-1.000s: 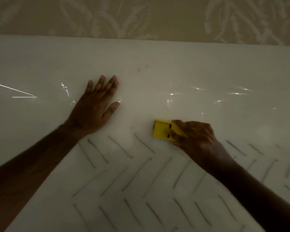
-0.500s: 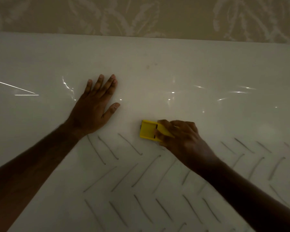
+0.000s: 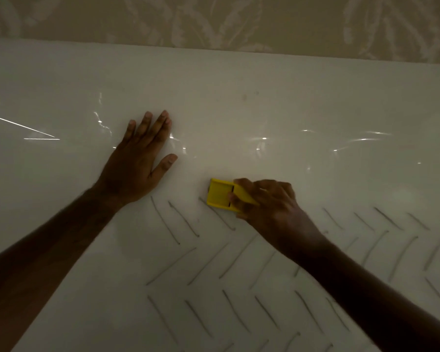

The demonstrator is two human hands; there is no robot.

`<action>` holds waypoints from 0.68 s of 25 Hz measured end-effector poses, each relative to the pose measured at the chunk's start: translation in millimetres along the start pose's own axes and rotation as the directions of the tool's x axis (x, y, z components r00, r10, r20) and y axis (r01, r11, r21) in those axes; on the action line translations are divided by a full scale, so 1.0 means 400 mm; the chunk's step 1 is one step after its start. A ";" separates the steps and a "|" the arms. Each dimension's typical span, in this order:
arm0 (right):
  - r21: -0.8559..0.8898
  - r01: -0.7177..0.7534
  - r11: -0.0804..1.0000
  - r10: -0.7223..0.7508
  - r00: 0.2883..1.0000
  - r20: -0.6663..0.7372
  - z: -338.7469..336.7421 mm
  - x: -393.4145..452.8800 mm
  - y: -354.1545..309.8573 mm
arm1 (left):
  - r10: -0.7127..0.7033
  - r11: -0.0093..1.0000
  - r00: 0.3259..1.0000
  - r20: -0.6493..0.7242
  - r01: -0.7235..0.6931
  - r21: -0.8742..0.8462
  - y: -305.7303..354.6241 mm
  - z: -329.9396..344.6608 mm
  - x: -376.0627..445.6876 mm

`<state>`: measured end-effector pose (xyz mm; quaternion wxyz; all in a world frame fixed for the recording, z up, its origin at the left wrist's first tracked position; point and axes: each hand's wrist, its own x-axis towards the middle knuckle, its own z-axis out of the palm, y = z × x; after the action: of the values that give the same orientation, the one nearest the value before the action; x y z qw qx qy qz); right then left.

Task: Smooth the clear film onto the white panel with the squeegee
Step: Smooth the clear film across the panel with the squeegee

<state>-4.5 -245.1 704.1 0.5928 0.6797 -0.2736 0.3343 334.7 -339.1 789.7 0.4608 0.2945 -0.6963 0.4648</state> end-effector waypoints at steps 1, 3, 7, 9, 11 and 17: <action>-0.010 0.011 1.000 -0.011 1.000 0.018 -0.011 -0.014 0.010 | 0.005 1.000 1.000 0.007 -0.005 0.000 -0.010 -0.003 -0.009; -0.037 -0.010 0.999 0.011 1.000 0.021 -0.027 -0.015 0.046 | 0.009 1.000 1.000 0.010 -0.009 0.000 -0.018 -0.004 -0.024; -0.018 -0.148 0.989 0.146 0.985 -0.087 0.000 0.104 0.060 | -0.012 1.000 1.000 -0.012 0.012 -0.001 -0.015 0.003 -0.031; -0.006 -0.121 0.993 0.120 0.989 -0.089 0.033 0.147 0.006 | -0.019 1.000 1.000 -0.019 0.018 -0.012 -0.011 0.002 -0.032; 0.002 -0.046 0.999 0.046 0.997 -0.059 0.058 0.126 -0.064 | -0.007 1.000 1.000 -0.013 0.006 -0.017 -0.023 -0.005 -0.041; 0.009 0.083 0.997 -0.083 0.996 0.045 -0.006 -0.034 -0.069 | 0.014 1.000 1.000 -0.015 -0.014 0.002 -0.067 -0.008 -0.099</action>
<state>7.8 -239.2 676.6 0.5974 0.7000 -0.2572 0.2948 374.3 -347.6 764.0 0.4623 0.2867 -0.6945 0.4709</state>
